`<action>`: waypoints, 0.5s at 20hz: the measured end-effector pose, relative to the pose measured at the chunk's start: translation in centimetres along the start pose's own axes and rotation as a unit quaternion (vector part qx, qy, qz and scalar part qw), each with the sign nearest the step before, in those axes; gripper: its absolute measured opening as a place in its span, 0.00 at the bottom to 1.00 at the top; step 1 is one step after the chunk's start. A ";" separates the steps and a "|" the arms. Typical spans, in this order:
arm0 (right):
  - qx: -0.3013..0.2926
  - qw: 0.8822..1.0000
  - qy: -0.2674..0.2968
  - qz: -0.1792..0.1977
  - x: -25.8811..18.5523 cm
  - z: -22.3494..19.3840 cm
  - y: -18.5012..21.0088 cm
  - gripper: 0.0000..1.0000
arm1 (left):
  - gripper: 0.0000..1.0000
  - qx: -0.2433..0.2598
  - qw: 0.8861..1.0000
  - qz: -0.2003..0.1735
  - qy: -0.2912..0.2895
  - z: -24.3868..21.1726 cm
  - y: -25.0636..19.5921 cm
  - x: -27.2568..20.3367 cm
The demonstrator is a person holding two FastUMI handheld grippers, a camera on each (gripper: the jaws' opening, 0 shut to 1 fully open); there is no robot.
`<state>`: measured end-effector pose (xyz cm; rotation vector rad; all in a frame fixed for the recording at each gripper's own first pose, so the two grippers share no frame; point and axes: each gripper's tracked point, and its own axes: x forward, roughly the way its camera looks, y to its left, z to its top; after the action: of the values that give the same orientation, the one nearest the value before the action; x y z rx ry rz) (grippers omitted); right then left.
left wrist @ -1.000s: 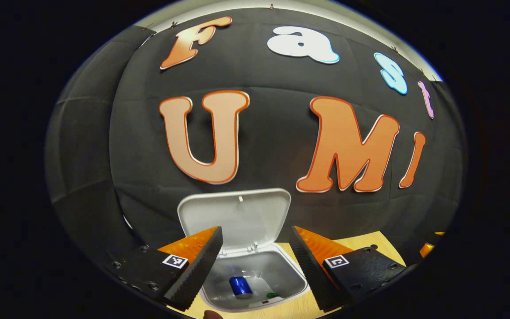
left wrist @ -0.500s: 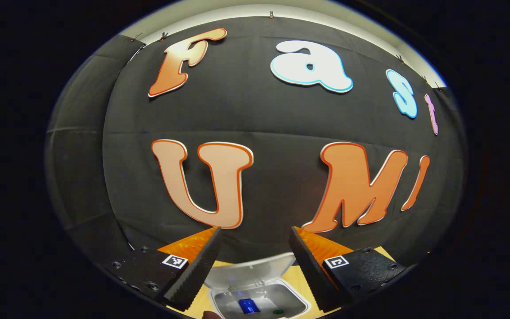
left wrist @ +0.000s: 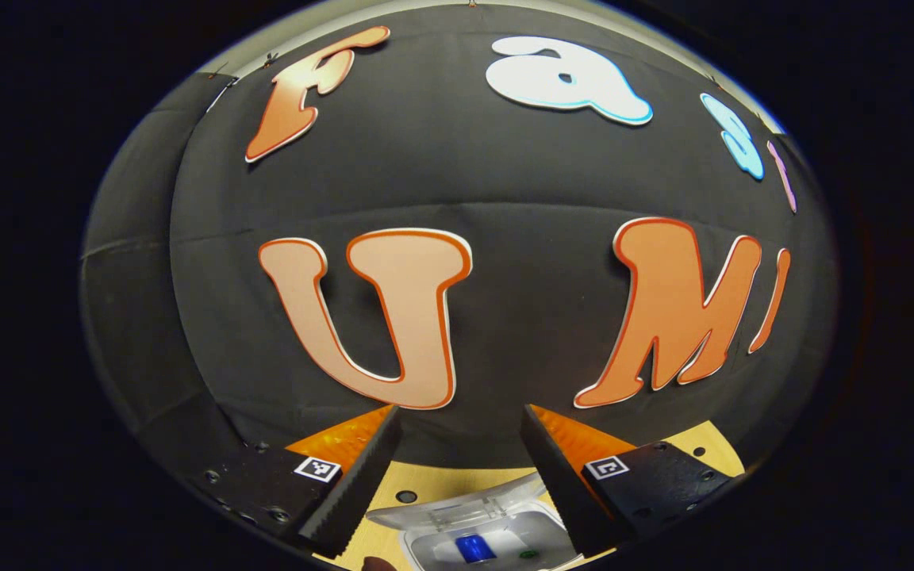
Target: Press the lid of the desktop garbage bin to open it, pick up the crumpled paper on the desktop and throw it into the bin, then pick up the pop can on the desktop and drop it into the bin, and finally close the garbage bin lid.
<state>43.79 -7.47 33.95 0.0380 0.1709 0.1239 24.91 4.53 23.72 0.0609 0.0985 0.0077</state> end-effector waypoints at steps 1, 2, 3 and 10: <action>0.007 1.000 0.001 0.001 0.0 -0.1 0.0 0.96 | 0.96 -0.003 1.000 -0.002 0.008 -0.6 0.1 0.3; 0.012 1.000 0.004 0.002 0.0 -0.3 0.1 0.97 | 0.96 -0.012 1.000 -0.003 0.017 -1.3 0.2 0.7; 0.014 1.000 0.007 0.003 0.0 -0.5 0.1 0.96 | 0.96 -0.021 0.999 -0.005 0.026 -2.1 0.3 0.9; 0.019 1.000 0.017 0.011 -0.3 -1.2 0.7 0.96 | 0.96 -0.007 0.997 -0.023 0.075 -6.6 -0.3 1.2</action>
<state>43.18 -6.79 32.88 0.0762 0.2061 0.1437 25.49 4.69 17.02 0.0435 0.2500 -0.0331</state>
